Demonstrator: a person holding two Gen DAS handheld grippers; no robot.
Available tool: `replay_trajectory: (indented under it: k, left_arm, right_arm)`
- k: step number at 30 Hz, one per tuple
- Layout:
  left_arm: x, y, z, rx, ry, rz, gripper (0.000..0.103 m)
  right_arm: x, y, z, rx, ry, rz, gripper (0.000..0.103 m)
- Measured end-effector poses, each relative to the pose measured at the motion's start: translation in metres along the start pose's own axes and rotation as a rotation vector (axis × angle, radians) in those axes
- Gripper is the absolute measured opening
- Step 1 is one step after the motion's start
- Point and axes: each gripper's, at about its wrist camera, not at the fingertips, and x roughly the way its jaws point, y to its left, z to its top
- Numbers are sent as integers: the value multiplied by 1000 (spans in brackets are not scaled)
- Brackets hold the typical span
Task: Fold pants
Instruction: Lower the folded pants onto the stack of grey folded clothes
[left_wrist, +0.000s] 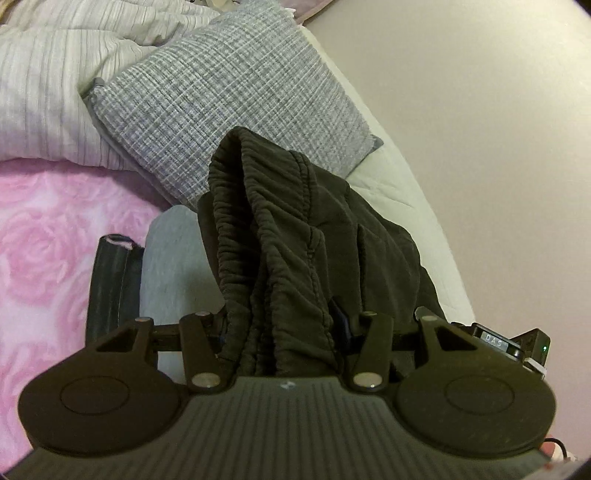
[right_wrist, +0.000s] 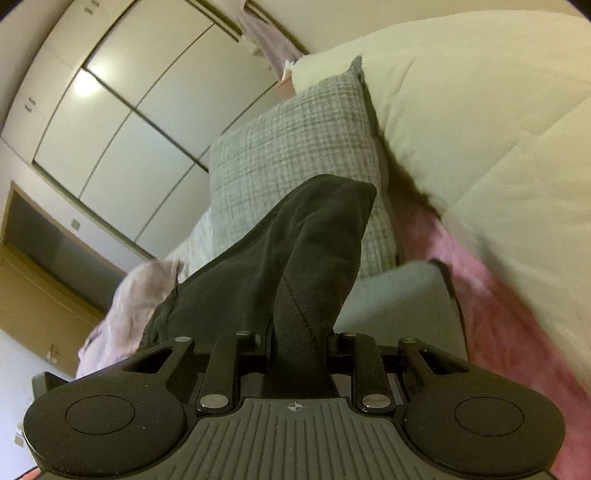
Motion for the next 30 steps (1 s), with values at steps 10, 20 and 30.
replay_trajectory:
  k: [10,20,30]
  left_arm:
    - [47,54,-17,-51,84,68,45]
    - [61,79,-20,20,102,124,62]
    - [-4,24,17,162,-114,299,47]
  right_arm:
    - [60,-63,-24,62,91,-37,19]
    - [77,-80,-39,68,80,-185,49]
    - [42,-8,-21,-309,-56,-360,51]
